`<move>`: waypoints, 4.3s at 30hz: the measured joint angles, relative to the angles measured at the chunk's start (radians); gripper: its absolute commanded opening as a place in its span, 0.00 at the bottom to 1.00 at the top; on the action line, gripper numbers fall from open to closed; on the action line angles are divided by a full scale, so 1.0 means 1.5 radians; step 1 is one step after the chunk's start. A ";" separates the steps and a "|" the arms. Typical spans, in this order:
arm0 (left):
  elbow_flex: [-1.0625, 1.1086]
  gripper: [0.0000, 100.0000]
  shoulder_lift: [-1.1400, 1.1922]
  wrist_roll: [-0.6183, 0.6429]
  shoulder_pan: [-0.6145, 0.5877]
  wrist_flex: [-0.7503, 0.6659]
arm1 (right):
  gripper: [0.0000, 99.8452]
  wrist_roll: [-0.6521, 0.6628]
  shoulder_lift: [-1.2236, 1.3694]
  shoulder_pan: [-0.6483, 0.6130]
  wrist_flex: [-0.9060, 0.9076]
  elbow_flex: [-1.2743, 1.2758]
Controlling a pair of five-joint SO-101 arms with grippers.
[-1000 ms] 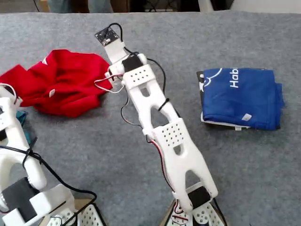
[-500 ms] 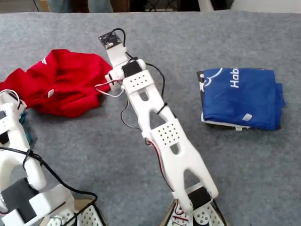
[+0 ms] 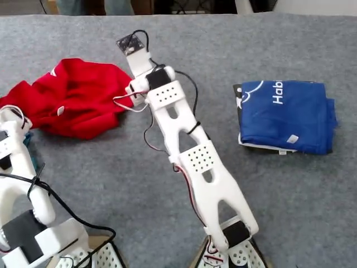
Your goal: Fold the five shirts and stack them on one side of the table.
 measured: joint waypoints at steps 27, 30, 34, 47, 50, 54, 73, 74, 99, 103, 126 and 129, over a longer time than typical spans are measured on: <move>-0.529 0.29 0.281 -0.134 0.120 0.260 | 0.01 0.069 -0.662 0.217 0.187 0.333; -0.623 0.29 0.340 -0.136 0.113 0.341 | 0.05 0.078 -0.693 0.178 0.144 0.479; -0.670 0.29 0.394 -0.136 0.085 0.389 | 0.21 0.062 -0.660 0.122 0.051 0.663; -0.672 0.29 0.425 -0.136 0.033 0.417 | 0.18 -0.113 -0.252 0.085 -0.021 0.485; -0.672 0.29 0.426 -0.136 0.031 0.429 | 0.16 -0.119 -0.145 0.084 0.028 0.347; -0.673 0.29 0.431 -0.136 0.025 0.431 | 0.11 -0.120 -0.034 0.085 0.108 0.155; -0.678 0.27 0.399 -0.210 0.059 0.542 | 0.01 -0.094 -0.015 0.138 0.189 -0.057; -0.670 0.27 0.378 -0.222 0.074 0.552 | 0.01 -0.094 -0.038 0.151 0.189 -0.057; -0.102 0.27 -0.048 -0.217 0.300 0.368 | 0.01 -0.062 -0.572 0.139 0.096 -0.057; -0.036 0.27 -0.092 -0.279 0.295 0.369 | 0.01 -0.062 -0.607 0.079 0.021 -0.058; 0.198 0.27 -0.277 -0.267 0.203 0.163 | 0.01 0.145 -0.611 0.182 0.186 0.280; 0.195 0.27 -0.261 -0.258 0.249 0.170 | 0.01 0.178 -0.611 0.214 0.188 0.358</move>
